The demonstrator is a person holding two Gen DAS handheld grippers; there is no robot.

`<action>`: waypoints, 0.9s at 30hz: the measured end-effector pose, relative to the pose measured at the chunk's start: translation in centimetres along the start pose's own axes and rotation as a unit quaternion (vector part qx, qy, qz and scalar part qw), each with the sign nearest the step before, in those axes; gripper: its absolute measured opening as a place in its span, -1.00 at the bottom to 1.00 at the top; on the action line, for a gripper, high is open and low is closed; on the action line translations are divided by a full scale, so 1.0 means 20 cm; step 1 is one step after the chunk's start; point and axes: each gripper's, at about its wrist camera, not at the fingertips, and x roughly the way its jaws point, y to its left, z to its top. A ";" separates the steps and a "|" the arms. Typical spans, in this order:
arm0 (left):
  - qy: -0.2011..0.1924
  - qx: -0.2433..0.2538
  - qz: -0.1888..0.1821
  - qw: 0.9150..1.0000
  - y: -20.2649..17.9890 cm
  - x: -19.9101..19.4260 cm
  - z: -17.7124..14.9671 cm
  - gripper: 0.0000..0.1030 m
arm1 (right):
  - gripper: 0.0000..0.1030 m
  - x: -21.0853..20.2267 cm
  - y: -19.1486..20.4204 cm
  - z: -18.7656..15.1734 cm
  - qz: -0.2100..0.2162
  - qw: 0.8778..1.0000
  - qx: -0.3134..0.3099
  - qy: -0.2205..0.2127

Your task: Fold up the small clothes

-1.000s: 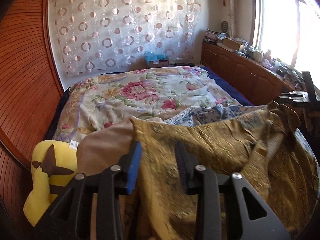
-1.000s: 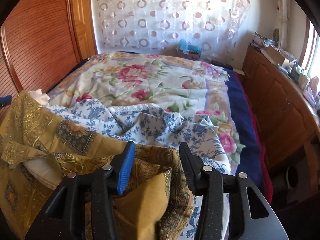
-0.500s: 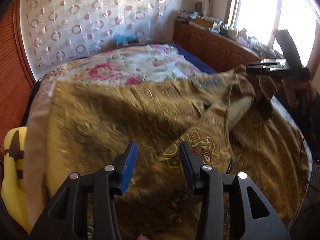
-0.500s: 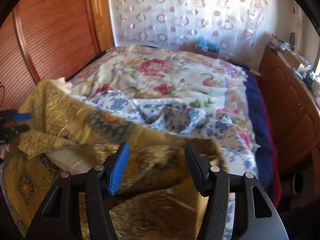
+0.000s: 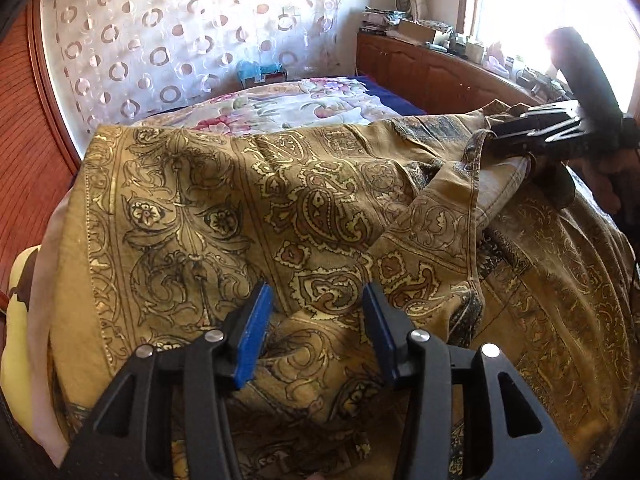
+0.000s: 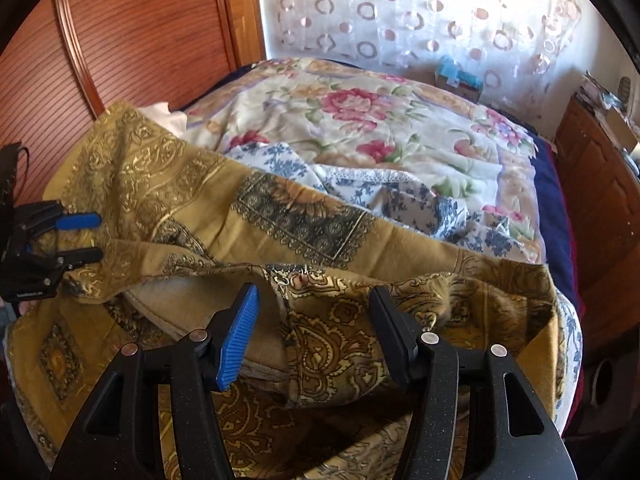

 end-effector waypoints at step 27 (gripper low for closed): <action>-0.088 -0.060 0.010 0.994 -0.04 -0.50 -0.18 -0.06 | -0.94 -0.57 0.26 -0.34 0.006 0.988 0.049 -0.144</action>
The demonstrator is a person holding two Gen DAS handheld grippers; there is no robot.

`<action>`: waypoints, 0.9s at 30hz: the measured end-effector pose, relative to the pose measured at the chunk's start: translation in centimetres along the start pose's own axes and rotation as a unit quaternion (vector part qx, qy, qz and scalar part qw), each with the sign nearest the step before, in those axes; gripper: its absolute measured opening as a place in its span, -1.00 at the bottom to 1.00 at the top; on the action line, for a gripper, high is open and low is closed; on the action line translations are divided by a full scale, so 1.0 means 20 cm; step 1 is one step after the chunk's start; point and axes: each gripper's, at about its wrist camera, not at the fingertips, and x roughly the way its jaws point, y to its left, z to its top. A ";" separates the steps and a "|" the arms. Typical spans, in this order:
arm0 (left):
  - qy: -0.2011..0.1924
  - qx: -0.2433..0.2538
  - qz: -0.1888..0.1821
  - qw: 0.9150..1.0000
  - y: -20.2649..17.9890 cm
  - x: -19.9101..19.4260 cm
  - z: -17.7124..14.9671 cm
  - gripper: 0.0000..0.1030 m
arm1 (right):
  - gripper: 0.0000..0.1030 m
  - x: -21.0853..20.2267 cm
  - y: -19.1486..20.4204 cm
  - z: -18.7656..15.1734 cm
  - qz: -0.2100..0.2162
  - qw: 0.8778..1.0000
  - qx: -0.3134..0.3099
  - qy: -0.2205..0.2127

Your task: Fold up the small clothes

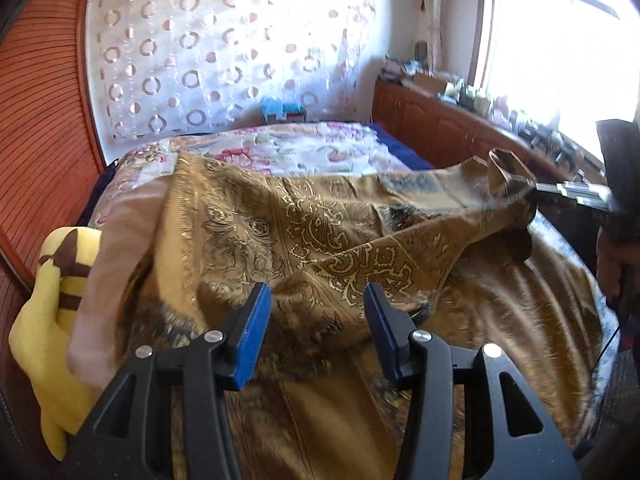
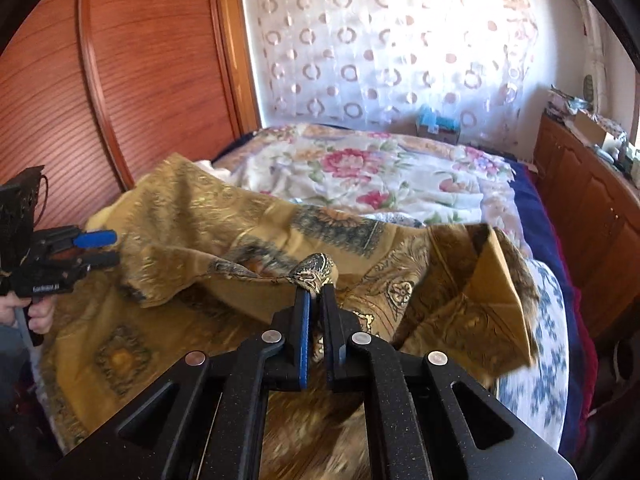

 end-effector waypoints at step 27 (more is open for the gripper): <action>-0.032 -0.024 0.021 0.999 -0.01 -0.34 -0.27 -0.06 | 0.10 -0.44 -0.12 -0.41 -0.087 0.994 0.069 -0.013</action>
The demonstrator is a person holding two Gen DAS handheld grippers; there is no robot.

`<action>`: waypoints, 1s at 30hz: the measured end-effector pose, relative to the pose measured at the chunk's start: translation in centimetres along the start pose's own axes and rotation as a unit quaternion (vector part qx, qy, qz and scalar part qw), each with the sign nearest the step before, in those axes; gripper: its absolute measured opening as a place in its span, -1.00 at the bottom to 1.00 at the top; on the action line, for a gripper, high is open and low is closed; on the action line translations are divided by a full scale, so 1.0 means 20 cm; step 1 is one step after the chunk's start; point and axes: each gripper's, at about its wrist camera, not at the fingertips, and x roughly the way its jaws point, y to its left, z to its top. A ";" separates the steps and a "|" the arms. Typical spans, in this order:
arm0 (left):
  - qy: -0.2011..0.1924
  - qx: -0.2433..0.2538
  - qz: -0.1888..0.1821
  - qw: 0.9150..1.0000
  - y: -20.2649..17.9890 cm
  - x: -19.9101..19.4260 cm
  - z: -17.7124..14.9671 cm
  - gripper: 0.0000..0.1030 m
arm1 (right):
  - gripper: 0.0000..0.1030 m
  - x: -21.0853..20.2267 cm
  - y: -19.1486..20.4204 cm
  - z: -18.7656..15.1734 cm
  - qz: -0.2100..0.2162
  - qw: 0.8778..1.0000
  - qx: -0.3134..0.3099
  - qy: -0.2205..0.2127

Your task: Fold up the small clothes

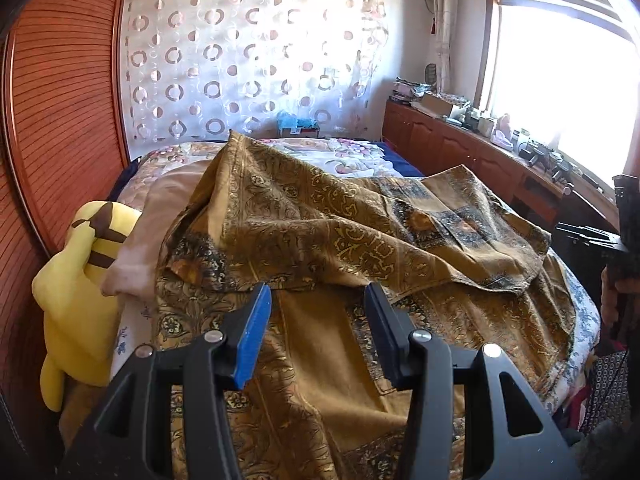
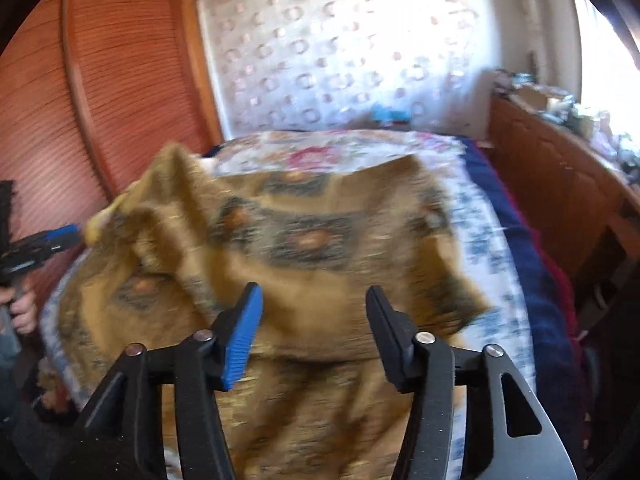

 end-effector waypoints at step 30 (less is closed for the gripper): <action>0.021 -0.018 0.058 0.998 0.24 0.13 0.04 -0.06 | 0.12 0.32 -0.38 -0.09 -0.091 0.990 0.072 0.079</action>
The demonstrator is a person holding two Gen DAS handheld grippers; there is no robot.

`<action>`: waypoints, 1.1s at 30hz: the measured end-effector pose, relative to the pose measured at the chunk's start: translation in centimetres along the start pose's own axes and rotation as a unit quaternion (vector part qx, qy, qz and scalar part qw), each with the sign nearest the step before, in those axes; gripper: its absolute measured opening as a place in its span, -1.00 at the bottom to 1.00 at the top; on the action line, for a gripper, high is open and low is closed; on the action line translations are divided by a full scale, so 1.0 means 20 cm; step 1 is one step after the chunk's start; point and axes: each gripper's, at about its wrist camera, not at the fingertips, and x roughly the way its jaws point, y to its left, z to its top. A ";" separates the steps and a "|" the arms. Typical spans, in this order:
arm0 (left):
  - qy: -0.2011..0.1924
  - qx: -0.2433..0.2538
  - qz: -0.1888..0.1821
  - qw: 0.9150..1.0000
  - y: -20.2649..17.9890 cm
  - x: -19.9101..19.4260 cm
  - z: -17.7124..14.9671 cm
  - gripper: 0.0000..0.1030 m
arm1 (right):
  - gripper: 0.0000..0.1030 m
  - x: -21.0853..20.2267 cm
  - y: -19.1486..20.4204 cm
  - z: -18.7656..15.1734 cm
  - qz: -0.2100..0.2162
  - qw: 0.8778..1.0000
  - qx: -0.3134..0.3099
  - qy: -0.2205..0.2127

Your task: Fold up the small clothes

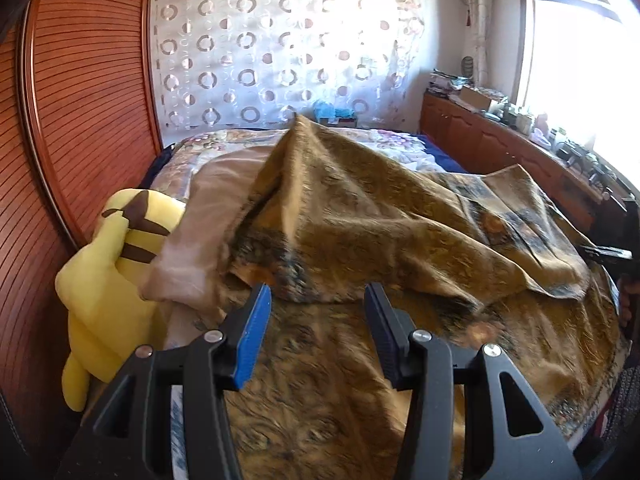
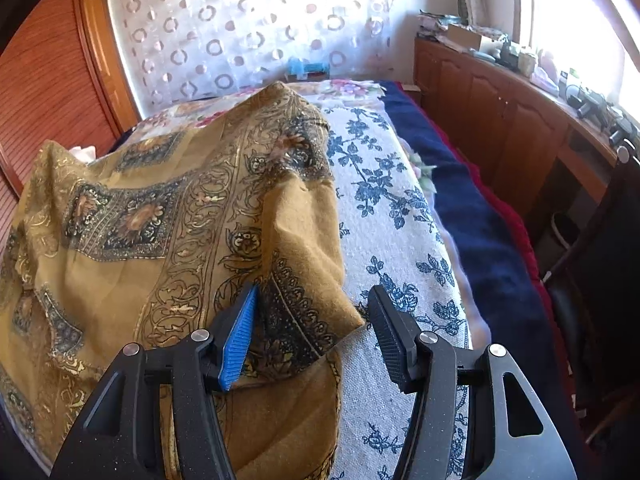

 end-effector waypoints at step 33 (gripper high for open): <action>0.011 -0.003 -0.069 0.998 0.08 0.11 0.20 -1.00 | 0.12 0.02 0.03 0.00 -0.017 1.000 -0.015 0.005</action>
